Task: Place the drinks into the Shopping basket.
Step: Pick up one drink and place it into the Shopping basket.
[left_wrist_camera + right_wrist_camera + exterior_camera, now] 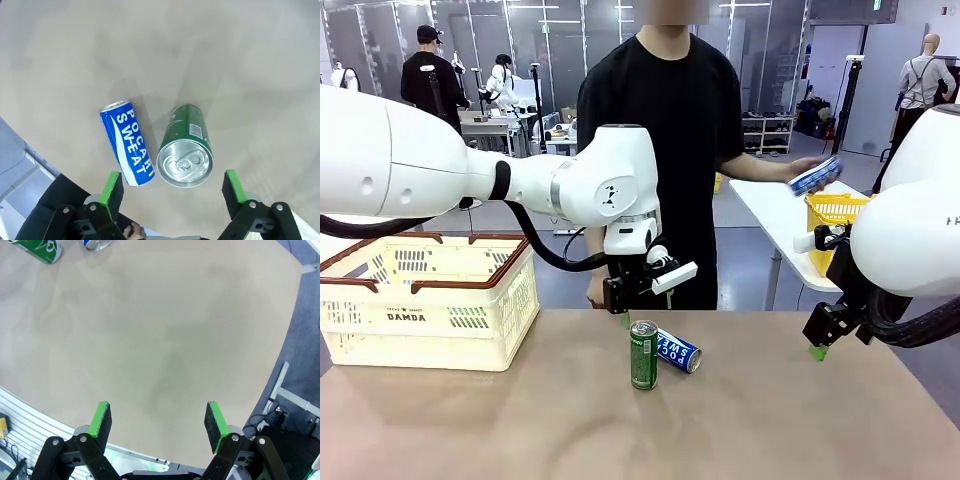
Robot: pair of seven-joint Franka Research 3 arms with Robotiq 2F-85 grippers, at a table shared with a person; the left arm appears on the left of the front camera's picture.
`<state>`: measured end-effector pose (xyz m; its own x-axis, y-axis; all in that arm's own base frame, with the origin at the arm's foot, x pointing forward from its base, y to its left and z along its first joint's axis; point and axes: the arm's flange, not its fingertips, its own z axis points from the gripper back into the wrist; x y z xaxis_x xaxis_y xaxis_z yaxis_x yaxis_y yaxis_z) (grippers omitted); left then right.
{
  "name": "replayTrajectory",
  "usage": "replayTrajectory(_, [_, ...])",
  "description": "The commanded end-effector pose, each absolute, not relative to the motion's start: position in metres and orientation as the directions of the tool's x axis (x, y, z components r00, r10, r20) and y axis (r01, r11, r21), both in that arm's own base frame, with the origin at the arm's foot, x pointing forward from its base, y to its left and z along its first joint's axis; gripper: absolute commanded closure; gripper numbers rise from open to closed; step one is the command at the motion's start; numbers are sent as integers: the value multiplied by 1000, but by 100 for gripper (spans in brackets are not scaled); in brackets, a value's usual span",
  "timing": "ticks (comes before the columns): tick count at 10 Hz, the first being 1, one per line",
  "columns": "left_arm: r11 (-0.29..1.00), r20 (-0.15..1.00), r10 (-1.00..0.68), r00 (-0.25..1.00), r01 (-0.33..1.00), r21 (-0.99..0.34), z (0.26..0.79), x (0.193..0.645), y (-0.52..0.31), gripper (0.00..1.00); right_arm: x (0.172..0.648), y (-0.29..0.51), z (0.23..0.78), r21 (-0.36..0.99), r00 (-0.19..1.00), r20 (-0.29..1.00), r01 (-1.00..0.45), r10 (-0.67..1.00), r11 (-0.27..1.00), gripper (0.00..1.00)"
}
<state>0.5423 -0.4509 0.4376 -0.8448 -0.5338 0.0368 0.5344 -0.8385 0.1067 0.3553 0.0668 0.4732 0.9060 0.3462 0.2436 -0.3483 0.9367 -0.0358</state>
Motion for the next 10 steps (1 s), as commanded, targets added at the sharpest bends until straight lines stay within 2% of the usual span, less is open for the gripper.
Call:
replayTrajectory(1, [-823,39,-562,-826,563,70,442,541,-456,0,355,66,473,-31,905,241,-355,351,935,7])
replayTrajectory(2, [-838,37,-534,-845,534,107,438,542,-451,0,355,66,473,-31,905,241,-355,351,935,7])
replayTrajectory(7, [-835,41,-540,-841,541,97,437,544,-451,0,355,66,473,-31,905,241,-355,351,935,7])
replayTrajectory(10, [-846,67,-523,-850,527,78,419,549,-449,0,355,66,473,-31,905,241,-355,351,935,7])
